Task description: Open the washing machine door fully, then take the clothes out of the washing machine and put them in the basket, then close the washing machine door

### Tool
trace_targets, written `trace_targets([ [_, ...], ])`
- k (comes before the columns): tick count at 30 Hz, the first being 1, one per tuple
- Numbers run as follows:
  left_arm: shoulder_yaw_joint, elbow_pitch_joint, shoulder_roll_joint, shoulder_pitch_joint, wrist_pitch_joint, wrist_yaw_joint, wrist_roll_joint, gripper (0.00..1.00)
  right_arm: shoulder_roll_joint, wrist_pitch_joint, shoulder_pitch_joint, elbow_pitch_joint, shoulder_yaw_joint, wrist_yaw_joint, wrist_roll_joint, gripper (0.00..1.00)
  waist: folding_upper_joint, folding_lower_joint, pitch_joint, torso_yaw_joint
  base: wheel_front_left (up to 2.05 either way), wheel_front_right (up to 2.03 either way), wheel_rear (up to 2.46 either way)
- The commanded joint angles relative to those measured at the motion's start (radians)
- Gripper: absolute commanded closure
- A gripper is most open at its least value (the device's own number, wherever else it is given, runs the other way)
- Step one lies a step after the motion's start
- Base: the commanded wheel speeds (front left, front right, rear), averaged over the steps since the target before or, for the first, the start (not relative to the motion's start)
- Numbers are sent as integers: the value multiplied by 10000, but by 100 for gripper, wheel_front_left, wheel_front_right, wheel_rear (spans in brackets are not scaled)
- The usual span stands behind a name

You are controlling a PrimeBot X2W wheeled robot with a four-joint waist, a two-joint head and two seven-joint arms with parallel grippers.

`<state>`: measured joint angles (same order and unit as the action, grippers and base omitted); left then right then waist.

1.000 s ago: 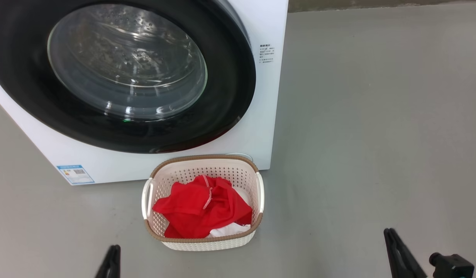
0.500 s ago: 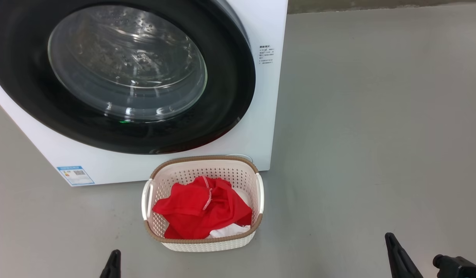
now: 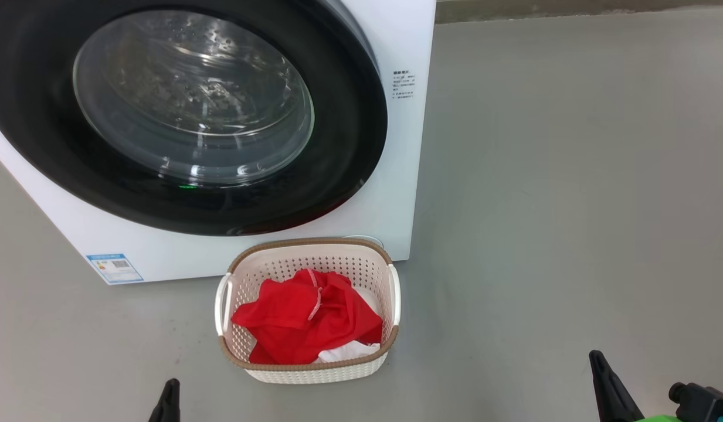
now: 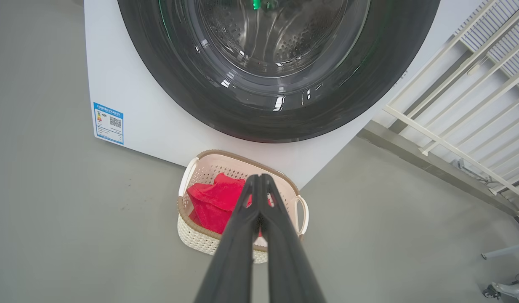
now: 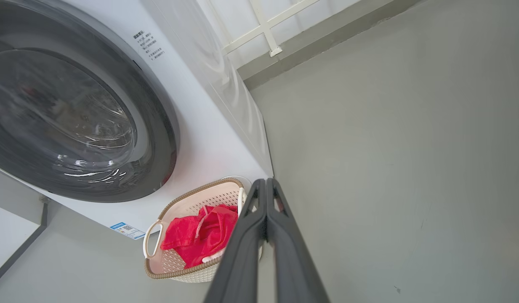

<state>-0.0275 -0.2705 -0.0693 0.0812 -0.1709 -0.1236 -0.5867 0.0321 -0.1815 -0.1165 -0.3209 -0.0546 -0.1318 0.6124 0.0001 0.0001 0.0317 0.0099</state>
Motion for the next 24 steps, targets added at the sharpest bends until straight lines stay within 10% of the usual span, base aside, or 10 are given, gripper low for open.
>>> trace_targets([
  [1,-154,210,-59,-389,64,-16,-250,100,139,77,454,288,-45,3,276,100,-1,-1,-4,-1,0,0,0],
  [24,-333,221,3,-763,756,-30,-2725,100,163,777,898,406,-164,5,2697,100,-1,-1,-74,-25,0,0,0],
])
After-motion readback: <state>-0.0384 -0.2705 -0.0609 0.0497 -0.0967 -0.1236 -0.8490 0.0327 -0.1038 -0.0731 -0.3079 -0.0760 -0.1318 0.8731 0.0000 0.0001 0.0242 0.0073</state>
